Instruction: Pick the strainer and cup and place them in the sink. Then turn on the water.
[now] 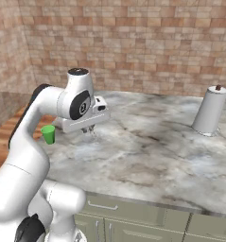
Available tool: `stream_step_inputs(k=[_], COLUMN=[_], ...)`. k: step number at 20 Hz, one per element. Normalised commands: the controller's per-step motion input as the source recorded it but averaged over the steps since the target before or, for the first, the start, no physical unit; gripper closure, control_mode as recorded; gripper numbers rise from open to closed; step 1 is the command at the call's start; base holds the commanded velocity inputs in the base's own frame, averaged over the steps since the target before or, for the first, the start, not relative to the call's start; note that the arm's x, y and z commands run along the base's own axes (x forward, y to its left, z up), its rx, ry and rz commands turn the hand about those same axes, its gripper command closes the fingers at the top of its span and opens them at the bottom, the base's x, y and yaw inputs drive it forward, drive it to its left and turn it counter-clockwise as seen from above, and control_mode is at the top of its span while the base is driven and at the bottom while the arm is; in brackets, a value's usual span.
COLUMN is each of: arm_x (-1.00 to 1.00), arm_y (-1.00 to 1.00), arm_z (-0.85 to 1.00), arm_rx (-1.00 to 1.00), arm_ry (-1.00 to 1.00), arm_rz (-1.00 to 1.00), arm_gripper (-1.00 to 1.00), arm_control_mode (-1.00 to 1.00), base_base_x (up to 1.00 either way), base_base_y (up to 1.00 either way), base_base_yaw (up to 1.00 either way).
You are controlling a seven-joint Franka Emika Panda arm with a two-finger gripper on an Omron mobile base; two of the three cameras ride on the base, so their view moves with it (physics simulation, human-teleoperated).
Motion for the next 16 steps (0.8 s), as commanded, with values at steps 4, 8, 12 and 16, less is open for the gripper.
stream_step_inputs(k=[4,8,12,16], arm_x=[-0.03,0.00,0.00,0.00], arm_y=[0.15,0.02,0.00,0.00], arm_z=[0.29,0.03,0.00,0.00], arm_rx=[0.00,0.00,0.00,0.00], arm_ry=[-0.10,-0.01,0.00,0.00], arm_rz=[0.00,0.00,0.00,0.00], arm_gripper=[1.00,1.00,1.00,1.00], arm_control_mode=[-1.00,-1.00,-1.00,-1.00], base_base_x=[0.00,0.00,0.00,0.00], base_base_y=[0.00,0.00,0.00,0.00], base_base_yaw=[0.00,0.00,0.00,0.00])
